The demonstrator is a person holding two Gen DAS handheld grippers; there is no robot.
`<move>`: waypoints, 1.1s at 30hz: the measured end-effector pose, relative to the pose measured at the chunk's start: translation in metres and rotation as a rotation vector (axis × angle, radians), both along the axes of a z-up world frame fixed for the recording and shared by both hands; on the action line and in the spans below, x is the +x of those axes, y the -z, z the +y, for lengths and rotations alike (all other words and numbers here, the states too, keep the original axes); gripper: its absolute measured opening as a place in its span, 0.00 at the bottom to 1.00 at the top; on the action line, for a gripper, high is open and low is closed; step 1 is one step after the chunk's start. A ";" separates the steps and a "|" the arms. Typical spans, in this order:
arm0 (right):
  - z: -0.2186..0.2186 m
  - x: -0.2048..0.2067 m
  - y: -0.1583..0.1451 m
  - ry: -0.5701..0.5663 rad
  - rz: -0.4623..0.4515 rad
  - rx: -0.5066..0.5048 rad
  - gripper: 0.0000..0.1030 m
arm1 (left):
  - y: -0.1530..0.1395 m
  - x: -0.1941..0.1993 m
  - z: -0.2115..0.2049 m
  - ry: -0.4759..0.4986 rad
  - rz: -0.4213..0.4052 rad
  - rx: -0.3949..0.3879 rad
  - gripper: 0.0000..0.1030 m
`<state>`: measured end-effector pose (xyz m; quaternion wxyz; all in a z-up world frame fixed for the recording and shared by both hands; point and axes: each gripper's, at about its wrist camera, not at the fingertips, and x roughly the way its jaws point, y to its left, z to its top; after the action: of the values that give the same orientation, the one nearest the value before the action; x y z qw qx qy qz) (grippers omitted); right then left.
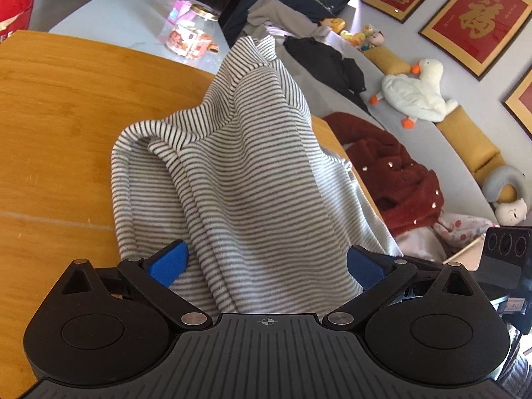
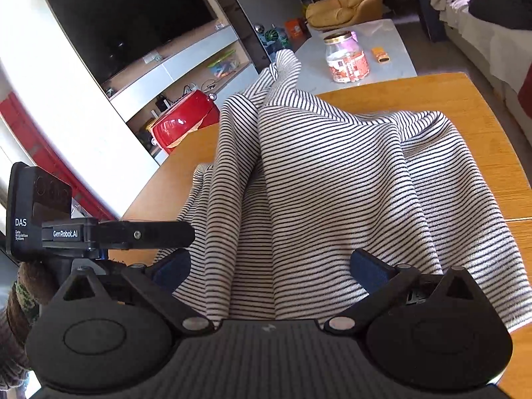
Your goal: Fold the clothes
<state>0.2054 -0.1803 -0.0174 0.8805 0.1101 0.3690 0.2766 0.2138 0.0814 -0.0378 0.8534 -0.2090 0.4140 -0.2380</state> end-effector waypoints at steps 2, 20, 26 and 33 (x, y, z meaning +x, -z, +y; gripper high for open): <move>0.008 -0.015 -0.014 -0.018 -0.090 -0.060 0.68 | 0.000 -0.016 0.006 0.030 0.005 0.012 1.00; 0.179 0.094 -0.073 -0.301 -0.194 0.127 0.09 | -0.095 -0.075 0.110 -0.249 -0.306 0.012 1.00; 0.192 0.139 -0.107 -0.311 -0.216 0.232 0.42 | -0.129 -0.072 0.126 -0.297 -0.382 -0.002 1.00; 0.129 0.115 -0.087 -0.068 -0.468 -0.309 0.67 | -0.111 -0.033 0.088 -0.184 -0.318 0.069 1.00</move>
<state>0.3205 -0.0509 0.0700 0.9382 -0.1047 0.1971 0.2644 0.1803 0.1695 0.0730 0.9330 -0.1761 0.2609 -0.1747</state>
